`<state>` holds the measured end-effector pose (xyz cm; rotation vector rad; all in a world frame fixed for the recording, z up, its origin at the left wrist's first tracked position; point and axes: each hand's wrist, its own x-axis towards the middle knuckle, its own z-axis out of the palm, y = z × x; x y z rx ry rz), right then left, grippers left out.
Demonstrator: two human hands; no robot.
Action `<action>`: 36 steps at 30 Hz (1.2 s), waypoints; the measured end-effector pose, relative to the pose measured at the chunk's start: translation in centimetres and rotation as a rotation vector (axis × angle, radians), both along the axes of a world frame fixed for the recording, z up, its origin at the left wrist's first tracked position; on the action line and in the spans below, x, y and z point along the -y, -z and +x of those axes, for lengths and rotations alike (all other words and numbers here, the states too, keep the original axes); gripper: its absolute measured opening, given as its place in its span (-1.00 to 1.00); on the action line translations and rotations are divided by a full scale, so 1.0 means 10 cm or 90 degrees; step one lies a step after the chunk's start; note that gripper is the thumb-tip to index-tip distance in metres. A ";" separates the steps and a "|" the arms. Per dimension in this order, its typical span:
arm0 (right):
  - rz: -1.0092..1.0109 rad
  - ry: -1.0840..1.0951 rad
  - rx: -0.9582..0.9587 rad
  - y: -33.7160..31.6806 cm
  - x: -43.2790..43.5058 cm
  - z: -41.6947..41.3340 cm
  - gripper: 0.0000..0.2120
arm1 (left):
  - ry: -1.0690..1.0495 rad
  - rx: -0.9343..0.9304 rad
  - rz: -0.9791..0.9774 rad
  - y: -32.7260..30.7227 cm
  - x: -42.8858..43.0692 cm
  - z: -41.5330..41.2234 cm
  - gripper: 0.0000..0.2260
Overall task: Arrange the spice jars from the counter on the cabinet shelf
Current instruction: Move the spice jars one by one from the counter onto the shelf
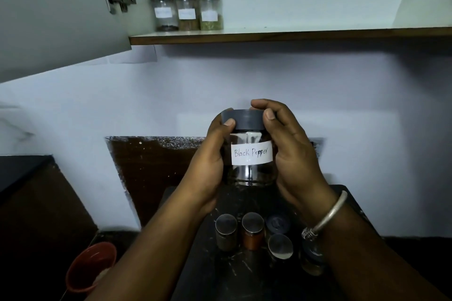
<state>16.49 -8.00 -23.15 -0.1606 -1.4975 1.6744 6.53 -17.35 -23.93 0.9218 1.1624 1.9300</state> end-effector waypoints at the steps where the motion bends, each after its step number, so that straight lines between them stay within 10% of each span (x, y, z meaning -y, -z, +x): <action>1: 0.001 -0.001 -0.003 -0.02 -0.01 0.01 -0.74 | -0.002 -0.005 0.000 -0.01 -0.01 0.00 -0.53; 11: 0.045 0.016 0.002 -0.31 -0.06 0.06 -0.64 | -0.008 -0.083 0.037 -0.27 -0.11 0.00 -0.55; 20: 0.478 0.207 0.123 -0.92 -0.34 0.13 -0.08 | -0.061 -0.186 0.125 -1.12 -0.41 -0.28 -0.59; 26: 0.539 0.290 0.122 -1.52 -0.60 -0.25 -0.10 | -0.077 -0.239 0.163 -1.68 -0.84 -0.61 -0.57; 36: 0.627 0.390 0.318 -2.11 -1.91 -1.83 -0.13 | -0.587 -0.706 -0.170 -1.93 -1.91 -2.25 -0.56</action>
